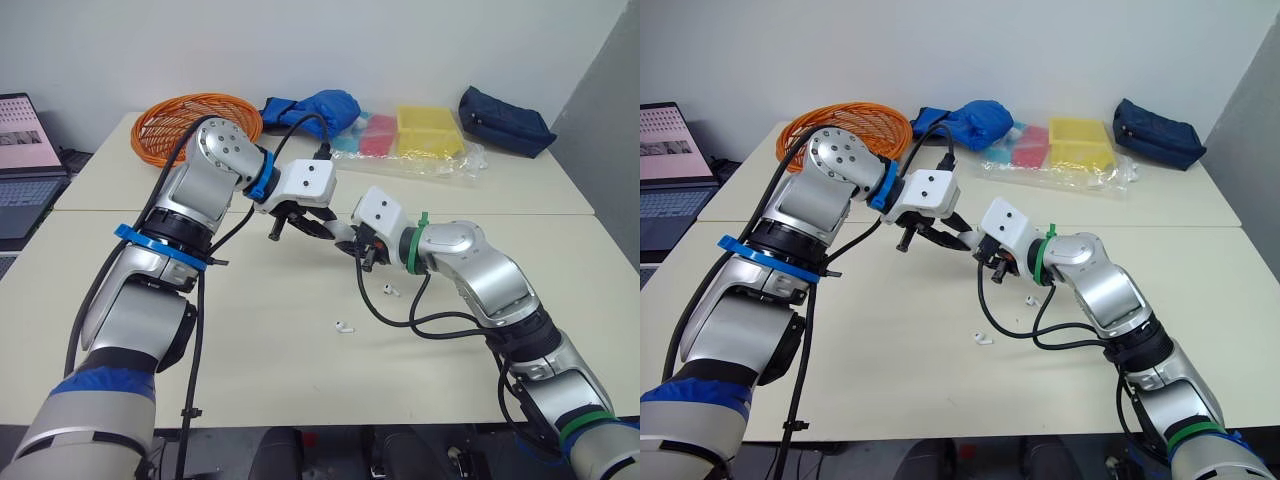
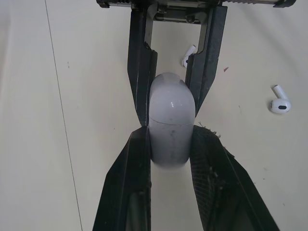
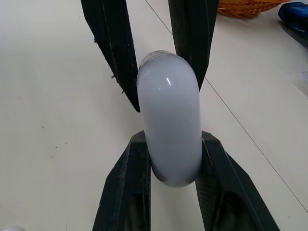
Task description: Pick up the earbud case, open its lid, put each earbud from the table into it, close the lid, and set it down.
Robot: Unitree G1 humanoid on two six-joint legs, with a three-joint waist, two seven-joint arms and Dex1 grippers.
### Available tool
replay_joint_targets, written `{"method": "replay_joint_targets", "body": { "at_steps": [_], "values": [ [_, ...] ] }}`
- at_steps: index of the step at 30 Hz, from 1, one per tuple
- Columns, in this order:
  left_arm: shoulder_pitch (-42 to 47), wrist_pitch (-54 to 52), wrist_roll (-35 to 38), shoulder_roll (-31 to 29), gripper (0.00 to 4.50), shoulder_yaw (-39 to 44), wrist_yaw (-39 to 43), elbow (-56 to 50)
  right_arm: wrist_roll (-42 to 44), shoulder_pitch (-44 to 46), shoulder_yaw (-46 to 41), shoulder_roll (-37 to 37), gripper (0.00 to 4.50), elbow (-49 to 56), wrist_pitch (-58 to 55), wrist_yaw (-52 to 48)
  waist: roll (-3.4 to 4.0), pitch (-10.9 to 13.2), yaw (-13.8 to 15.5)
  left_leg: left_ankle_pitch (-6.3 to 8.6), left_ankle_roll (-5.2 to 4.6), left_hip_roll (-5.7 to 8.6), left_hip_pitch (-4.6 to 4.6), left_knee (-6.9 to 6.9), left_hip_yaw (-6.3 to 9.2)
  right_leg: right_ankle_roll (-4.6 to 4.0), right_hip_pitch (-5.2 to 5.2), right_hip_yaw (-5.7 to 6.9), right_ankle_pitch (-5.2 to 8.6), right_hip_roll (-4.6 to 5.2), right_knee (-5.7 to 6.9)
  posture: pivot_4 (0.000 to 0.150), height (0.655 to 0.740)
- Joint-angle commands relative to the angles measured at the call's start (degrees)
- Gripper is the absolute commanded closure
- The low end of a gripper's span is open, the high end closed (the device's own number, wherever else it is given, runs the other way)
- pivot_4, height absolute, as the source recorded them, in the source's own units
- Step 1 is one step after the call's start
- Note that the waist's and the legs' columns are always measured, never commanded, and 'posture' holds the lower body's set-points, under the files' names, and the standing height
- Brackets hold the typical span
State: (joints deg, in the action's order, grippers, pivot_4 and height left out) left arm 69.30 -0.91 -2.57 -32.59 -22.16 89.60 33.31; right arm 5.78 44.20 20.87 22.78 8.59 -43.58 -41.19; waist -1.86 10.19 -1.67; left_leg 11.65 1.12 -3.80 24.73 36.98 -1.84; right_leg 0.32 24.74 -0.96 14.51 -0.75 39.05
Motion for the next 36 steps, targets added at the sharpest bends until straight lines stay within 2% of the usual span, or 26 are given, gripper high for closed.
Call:
{"method": "replay_joint_targets", "body": {
  "at_steps": [1,15,17,20,34,36],
  "values": [
    [-0.71,-0.91,0.46,-0.19,3.76,1.02,0.32,-2.13,0.37,2.47,-1.99,-0.3,3.66,2.38,0.21,0.2,0.0,0.0,0.0,0.0,0.0,0.0,0.0,0.0,0.0,0.0,0.0,0.0,0.0,0.0,0.0,0.15,0.74],
    [-1.79,-0.36,1.21,-0.34,3.76,1.46,0.69,-3.42,0.18,2.8,-1.81,-0.54,3.66,3.11,-0.22,-0.09,0.0,0.0,0.0,0.0,0.0,0.0,0.0,0.01,0.0,0.0,0.0,0.0,0.0,0.0,0.01,0.15,0.74],
    [-1.38,-0.27,0.96,-0.17,3.03,1.5,0.15,-2.93,0.14,2.48,-1.86,-0.33,3.66,2.97,-0.05,-0.19,0.0,0.0,0.0,0.0,0.0,0.0,0.0,0.01,0.0,0.0,0.0,0.0,0.0,0.0,0.01,0.15,0.74],
    [-1.15,-0.45,0.67,0.02,2.22,1.46,-0.31,-2.69,0.15,2.23,-1.88,-0.14,3.66,2.95,0.14,-0.26,0.0,0.0,0.01,0.0,0.0,0.0,0.0,0.02,0.0,0.0,0.0,0.0,0.0,0.0,0.02,0.15,0.74],
    [-0.91,-1.33,0.67,0.14,2.22,1.47,-0.05,-2.78,0.16,2.01,-1.61,0.38,3.66,3.14,0.41,-0.53,0.0,0.0,-0.01,0.0,0.0,0.0,0.0,0.01,0.01,0.0,0.0,0.0,0.0,0.0,0.02,0.15,0.74],
    [-0.72,-1.52,0.76,0.28,2.6,1.53,-0.05,-2.75,0.11,1.95,-1.6,0.41,3.66,3.07,0.43,-0.5,0.0,0.0,-0.01,0.0,0.0,0.0,0.0,0.01,0.01,0.0,0.0,0.0,0.0,0.0,0.02,0.15,0.74]
  ]
}}
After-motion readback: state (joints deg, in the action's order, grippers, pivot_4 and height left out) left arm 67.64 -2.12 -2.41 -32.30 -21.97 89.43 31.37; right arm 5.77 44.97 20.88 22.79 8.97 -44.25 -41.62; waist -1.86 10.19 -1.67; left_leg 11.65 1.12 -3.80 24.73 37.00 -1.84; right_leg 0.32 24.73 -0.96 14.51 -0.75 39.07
